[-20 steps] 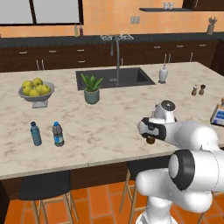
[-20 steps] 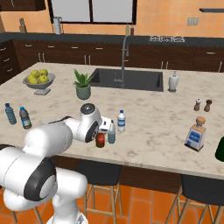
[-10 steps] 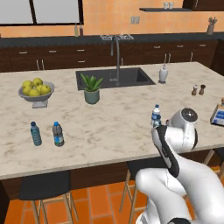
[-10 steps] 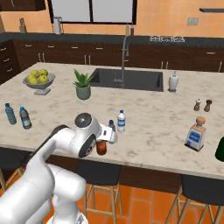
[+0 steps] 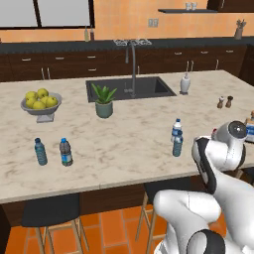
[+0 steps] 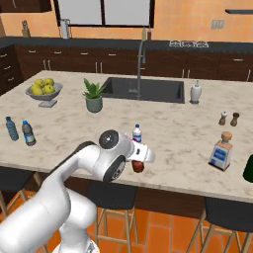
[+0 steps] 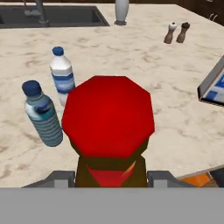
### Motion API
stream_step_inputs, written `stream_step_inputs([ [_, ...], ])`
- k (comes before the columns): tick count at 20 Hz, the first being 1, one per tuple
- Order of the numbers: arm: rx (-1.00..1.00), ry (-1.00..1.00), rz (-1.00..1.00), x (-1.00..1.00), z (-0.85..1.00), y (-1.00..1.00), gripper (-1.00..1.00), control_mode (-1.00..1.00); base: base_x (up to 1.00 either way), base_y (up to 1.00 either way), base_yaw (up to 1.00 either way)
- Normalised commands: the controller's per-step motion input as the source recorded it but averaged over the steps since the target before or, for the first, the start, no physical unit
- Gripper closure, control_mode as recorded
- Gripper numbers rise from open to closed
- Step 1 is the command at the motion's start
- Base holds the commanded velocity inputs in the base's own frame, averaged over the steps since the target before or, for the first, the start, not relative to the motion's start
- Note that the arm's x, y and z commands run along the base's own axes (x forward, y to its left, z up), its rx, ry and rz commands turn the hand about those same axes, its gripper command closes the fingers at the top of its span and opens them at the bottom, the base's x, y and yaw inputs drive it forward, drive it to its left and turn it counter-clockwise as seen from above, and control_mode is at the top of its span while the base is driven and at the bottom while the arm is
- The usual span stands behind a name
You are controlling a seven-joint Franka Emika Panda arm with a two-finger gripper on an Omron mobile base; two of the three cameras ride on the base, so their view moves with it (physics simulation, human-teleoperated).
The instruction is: Move the plastic bottles in the middle to the plastics group, and the glass bottles in the middle to the glass group.
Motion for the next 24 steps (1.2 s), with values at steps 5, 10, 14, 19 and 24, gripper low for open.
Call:
stream_step_inputs([
  [5, 0.03, 0.00, -0.07, 0.37, 0.35, -0.98, 1.00, -1.00, 0.00, 0.00, 0.00],
  [10, 0.04, 0.00, -0.02, 0.18, 0.06, -0.80, 1.00, -1.00, 0.00, 0.00, 0.00],
  [14, 0.00, 0.03, 0.00, 0.17, 0.00, -0.67, 1.00, -1.00, 0.00, 0.00, 0.00],
  [19, 0.00, 0.00, 0.00, 0.04, 0.00, -0.28, 1.00, -1.00, 0.00, 0.00, 0.00],
  [24, 0.00, 0.00, 0.00, 0.01, 0.00, -0.45, 1.00, -1.00, 0.00, 0.00, 0.00],
])
